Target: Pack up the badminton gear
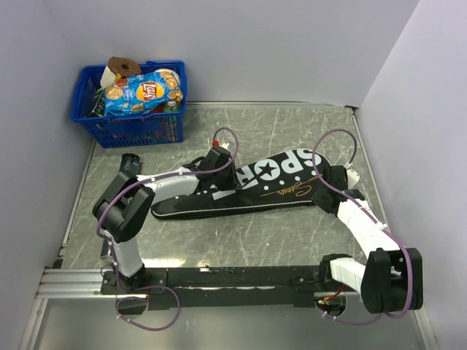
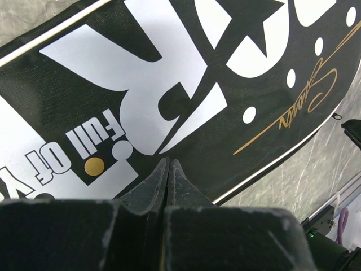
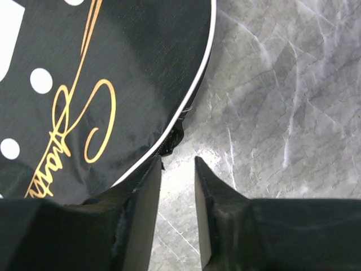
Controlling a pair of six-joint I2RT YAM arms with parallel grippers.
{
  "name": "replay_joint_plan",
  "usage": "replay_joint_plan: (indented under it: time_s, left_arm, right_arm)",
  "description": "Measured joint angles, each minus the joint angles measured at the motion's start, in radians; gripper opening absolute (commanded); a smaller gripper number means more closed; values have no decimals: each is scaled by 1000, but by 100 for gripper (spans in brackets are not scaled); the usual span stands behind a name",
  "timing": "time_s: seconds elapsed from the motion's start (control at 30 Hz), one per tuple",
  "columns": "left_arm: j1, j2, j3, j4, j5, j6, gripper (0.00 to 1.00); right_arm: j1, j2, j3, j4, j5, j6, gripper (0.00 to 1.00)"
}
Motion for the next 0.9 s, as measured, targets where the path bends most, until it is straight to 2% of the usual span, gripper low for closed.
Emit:
replay_joint_plan:
  time_s: [0.1, 0.6, 0.77, 0.9]
  left_arm:
    - [-1, 6, 0, 0, 0, 3, 1]
    - [-1, 13, -24, 17, 0, 3, 1]
    - [-1, 13, -32, 22, 0, 3, 1]
    - [-1, 13, -38, 23, 0, 3, 1]
  right_arm:
    - [-10, 10, 0, 15, -6, 0, 30]
    - [-20, 64, 0, 51, -26, 0, 27]
    - [-20, 84, 0, 69, -29, 0, 16]
    - [-21, 102, 0, 75, -32, 0, 12]
